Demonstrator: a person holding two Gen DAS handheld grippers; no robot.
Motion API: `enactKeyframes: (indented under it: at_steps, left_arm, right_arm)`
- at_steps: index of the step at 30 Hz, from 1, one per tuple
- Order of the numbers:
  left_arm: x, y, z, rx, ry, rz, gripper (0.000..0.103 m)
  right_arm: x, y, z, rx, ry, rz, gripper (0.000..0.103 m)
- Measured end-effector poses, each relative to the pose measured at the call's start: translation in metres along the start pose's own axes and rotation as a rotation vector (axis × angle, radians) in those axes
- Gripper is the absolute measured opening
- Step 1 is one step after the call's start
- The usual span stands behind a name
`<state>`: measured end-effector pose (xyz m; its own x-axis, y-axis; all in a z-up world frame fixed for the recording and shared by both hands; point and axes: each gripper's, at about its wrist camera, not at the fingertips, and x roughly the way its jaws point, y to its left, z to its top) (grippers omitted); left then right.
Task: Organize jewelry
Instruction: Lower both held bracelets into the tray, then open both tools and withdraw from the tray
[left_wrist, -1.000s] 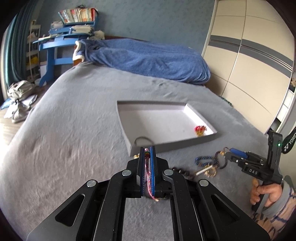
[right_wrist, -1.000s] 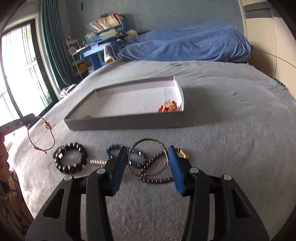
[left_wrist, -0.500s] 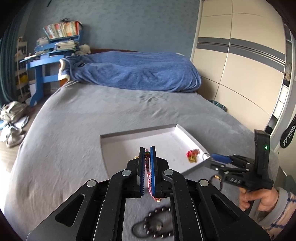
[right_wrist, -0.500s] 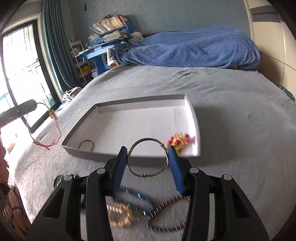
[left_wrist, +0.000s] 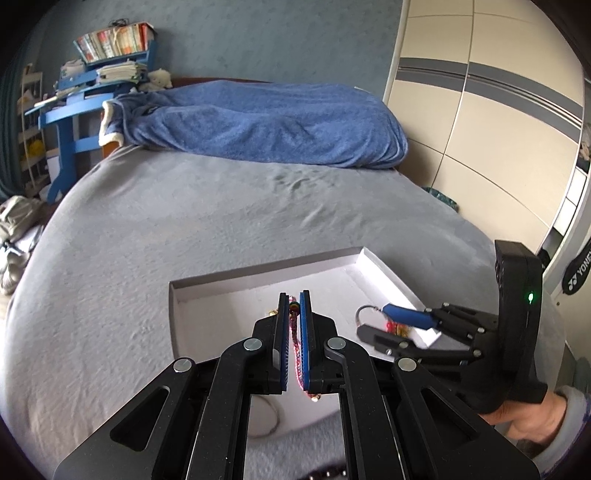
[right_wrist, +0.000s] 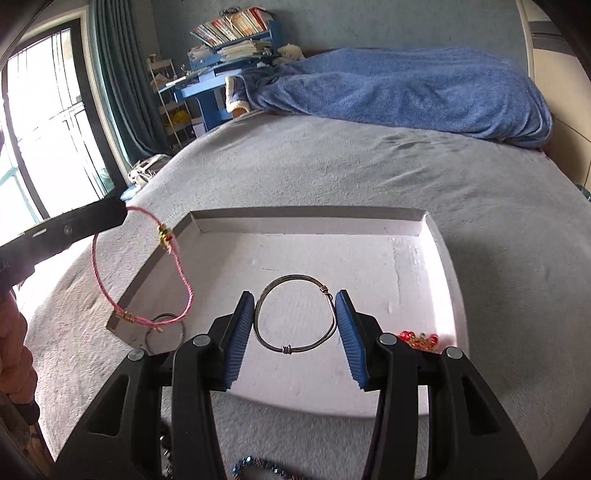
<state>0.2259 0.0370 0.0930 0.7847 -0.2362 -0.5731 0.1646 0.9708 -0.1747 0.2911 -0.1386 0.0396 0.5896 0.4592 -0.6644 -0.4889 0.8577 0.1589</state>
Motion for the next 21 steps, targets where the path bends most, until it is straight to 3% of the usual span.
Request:
enactKeyframes:
  at_steps: [5,14,16,21]
  left_arm:
    - [0.024,0.004,0.0,-0.023,0.029,-0.01,0.006]
    - [0.062,0.008,-0.032,-0.006,0.149,0.021,0.006]
    - [0.066,0.01,-0.039,-0.007,0.172,0.043,0.011]
    - [0.062,0.015,-0.046,-0.014,0.168,0.063,0.041]
  right_arm:
    - [0.017,-0.002,-0.004,0.0,0.036,-0.008,0.046]
    - [0.038,-0.003,-0.016,-0.007,0.087,-0.019,0.046]
    - [0.04,-0.003,-0.018,-0.006,0.094,-0.019,0.046]
    - [0.039,-0.003,-0.016,-0.009,0.094,-0.016,0.046]
